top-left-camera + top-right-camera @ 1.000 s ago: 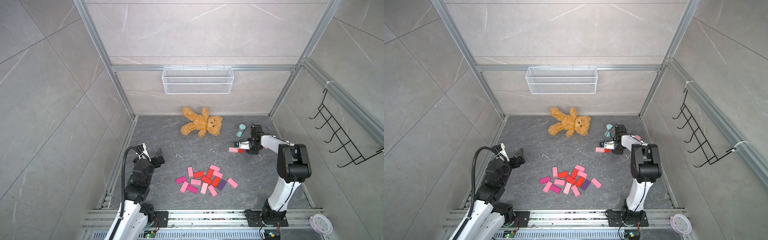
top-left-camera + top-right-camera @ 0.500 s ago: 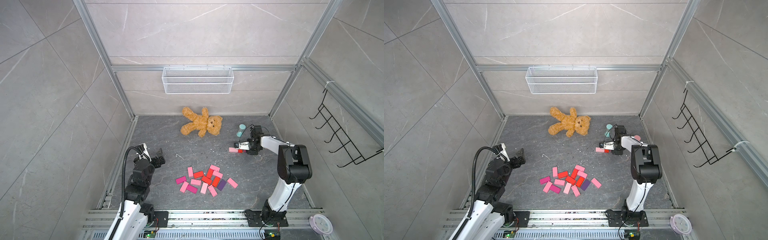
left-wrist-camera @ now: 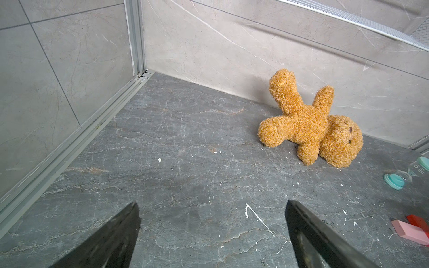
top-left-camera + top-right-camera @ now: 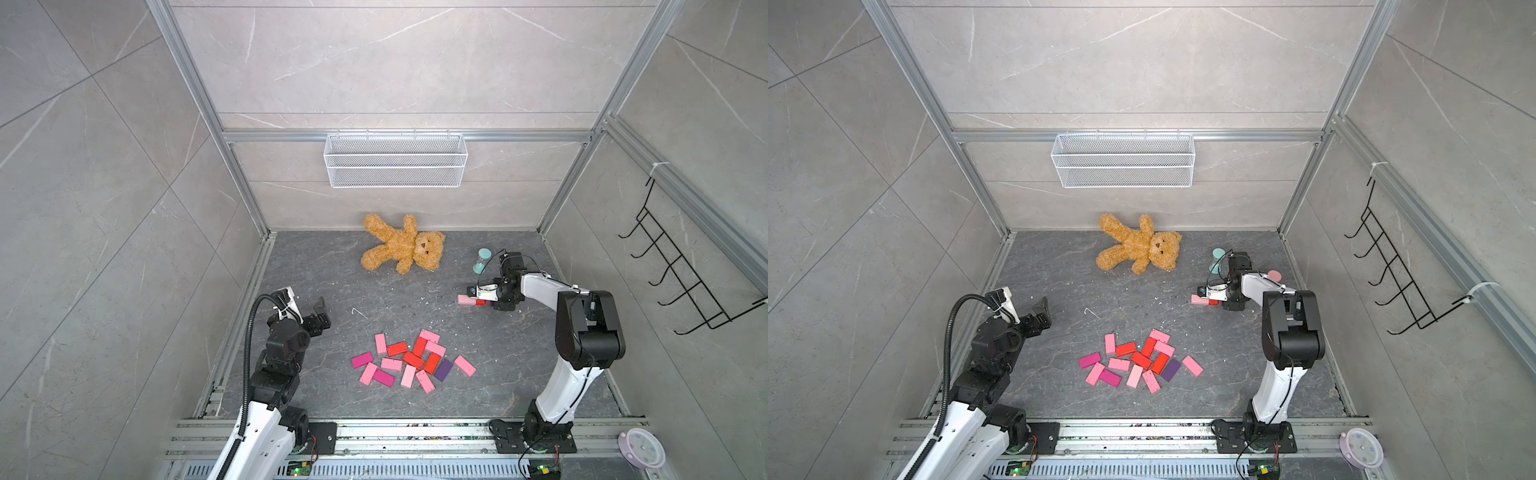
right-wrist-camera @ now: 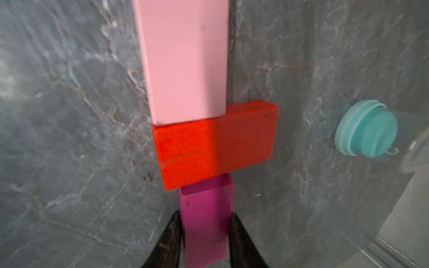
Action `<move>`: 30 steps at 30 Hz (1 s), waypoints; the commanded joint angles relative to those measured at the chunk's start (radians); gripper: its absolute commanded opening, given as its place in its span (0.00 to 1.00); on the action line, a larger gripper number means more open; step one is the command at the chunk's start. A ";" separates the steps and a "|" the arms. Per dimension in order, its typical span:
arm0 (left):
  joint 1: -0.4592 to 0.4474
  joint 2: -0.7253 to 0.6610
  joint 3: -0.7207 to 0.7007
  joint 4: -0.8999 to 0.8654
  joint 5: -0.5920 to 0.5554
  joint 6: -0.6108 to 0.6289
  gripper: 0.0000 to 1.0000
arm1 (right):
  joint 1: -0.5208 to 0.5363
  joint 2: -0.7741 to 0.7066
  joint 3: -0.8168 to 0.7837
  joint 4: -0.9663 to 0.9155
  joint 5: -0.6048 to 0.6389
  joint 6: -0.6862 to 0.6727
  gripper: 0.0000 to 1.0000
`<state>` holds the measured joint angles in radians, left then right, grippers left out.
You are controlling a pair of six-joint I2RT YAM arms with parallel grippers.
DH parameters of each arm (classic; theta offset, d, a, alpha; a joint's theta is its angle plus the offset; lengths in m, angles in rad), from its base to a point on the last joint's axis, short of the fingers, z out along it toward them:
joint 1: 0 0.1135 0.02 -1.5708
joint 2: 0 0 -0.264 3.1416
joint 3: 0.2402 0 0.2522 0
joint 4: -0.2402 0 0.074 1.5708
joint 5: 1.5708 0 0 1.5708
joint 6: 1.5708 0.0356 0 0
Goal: Assemble the letter t with building blocks
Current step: Assemble the building block at the center of the board.
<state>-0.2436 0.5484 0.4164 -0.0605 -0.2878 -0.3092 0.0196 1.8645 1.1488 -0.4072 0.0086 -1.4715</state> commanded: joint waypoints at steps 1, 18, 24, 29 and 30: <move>-0.008 -0.009 0.022 0.014 -0.022 0.021 0.99 | 0.013 0.006 -0.042 -0.068 -0.051 -0.007 0.34; -0.018 -0.012 0.024 0.007 -0.042 0.031 0.99 | 0.022 -0.007 -0.064 -0.044 -0.053 -0.007 0.34; -0.024 -0.007 0.024 0.007 -0.045 0.035 0.99 | 0.022 -0.005 -0.062 -0.047 -0.054 -0.006 0.35; -0.026 -0.005 0.026 0.007 -0.047 0.036 1.00 | 0.022 -0.005 -0.062 -0.045 -0.056 -0.006 0.36; -0.026 -0.006 0.026 0.007 -0.048 0.037 1.00 | 0.022 -0.005 -0.062 -0.046 -0.056 -0.004 0.36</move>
<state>-0.2653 0.5465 0.4164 -0.0753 -0.3138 -0.2958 0.0288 1.8488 1.1225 -0.3836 -0.0010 -1.4715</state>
